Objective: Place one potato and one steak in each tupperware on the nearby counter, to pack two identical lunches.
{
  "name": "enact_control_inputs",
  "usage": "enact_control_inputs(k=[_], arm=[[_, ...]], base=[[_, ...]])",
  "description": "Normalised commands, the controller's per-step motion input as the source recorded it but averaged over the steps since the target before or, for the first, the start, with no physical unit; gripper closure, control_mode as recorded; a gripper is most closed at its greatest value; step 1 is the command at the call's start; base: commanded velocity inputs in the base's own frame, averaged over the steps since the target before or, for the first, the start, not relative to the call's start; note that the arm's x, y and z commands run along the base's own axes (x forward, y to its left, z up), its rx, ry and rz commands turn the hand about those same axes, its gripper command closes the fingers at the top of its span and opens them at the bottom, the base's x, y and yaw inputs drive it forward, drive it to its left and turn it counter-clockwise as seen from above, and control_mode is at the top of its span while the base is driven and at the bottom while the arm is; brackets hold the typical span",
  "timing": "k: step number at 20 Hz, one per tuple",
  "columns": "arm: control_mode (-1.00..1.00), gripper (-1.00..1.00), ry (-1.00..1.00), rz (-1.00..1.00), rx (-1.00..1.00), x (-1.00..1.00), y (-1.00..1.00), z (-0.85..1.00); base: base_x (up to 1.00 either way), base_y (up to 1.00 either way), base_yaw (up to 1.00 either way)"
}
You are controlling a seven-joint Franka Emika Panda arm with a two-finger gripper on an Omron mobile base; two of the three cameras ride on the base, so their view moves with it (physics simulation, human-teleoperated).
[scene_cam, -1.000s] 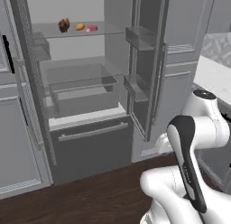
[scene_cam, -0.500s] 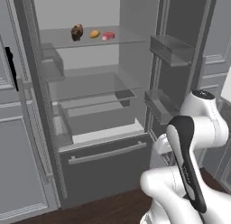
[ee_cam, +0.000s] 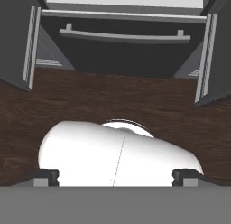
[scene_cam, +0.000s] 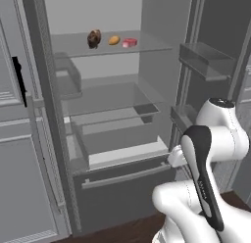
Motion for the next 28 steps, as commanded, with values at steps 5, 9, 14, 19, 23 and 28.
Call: enact_control_inputs(k=[5,9,14,19,23,28], arm=[[1.0,-1.0,0.0,0.0,0.0,0.0,0.0,0.0],[1.0,-1.0,0.0,0.0,0.0,0.0,0.0,0.0],[1.0,-1.0,0.0,0.0,0.0,0.0,0.0,0.0],[1.0,-1.0,0.0,0.0,0.0,0.0,0.0,0.0],[1.0,-1.0,0.0,0.0,0.0,0.0,0.0,0.0],[-1.0,-1.0,-0.18,0.02,-0.05,-0.01,0.11,0.23]], base=[[0.66,0.16,0.02],[0.64,0.17,0.0],[0.65,0.13,0.0],[0.37,0.17,0.0],[0.0,0.0,0.0],[0.0,0.01,0.0]])
